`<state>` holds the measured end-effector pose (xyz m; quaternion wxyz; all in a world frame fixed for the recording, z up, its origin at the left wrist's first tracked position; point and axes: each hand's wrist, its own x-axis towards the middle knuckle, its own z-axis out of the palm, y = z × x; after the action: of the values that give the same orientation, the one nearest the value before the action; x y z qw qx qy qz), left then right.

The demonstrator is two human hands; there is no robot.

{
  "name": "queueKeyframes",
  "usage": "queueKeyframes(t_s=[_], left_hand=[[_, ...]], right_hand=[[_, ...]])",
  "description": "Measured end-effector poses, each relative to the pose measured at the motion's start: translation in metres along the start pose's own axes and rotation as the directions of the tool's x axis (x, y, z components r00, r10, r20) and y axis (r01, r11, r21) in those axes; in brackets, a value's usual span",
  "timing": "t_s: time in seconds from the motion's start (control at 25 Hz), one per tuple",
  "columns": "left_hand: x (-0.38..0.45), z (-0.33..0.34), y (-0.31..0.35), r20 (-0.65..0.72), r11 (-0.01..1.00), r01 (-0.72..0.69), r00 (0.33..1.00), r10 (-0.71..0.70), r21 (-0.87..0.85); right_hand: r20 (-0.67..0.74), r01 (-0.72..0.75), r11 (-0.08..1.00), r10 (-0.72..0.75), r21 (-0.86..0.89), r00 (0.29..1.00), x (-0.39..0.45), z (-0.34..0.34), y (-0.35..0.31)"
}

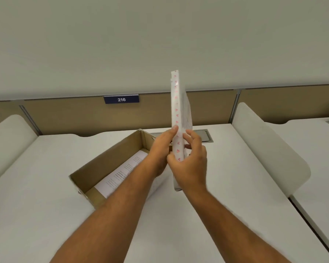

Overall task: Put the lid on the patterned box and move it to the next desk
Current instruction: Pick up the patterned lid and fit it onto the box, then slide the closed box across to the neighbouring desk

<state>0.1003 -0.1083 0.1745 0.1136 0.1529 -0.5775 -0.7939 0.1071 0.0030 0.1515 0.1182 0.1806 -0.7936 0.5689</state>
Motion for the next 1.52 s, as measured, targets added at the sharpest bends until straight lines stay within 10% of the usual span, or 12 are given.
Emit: queueKeyframes(t_s=[0.28,0.44,0.6,0.72,1.08,1.52], left_hand=[[-0.007,-0.123,0.023,-0.079,0.984,0.013,0.997,0.001,0.179],[0.0,-0.202,0.034,-0.069,0.981,0.108,0.993,-0.098,0.161],[0.012,-0.276,0.044,-0.05,0.963,0.189,0.982,-0.182,0.194],[0.028,-0.31,0.047,-0.026,0.907,0.259,0.964,-0.266,0.332],[0.076,-0.337,0.039,-0.052,0.576,0.28,0.924,-0.379,0.768],[0.104,-0.356,0.037,0.003,0.553,0.295,0.88,-0.475,0.779]], right_hand=[[0.402,-0.054,0.996,0.023,0.067,0.916,-0.016,0.066,-0.019],[0.049,-0.234,0.965,0.241,-0.122,0.969,-0.005,0.074,0.014],[0.27,-0.726,0.687,0.698,0.004,0.663,-0.021,0.091,0.044],[0.48,-0.848,0.524,0.727,0.075,0.491,-0.043,0.112,0.053],[0.332,-0.716,0.691,0.701,-0.097,0.631,-0.061,0.135,0.05],[0.408,-0.694,0.671,0.728,-0.26,0.551,-0.052,0.133,0.05]])
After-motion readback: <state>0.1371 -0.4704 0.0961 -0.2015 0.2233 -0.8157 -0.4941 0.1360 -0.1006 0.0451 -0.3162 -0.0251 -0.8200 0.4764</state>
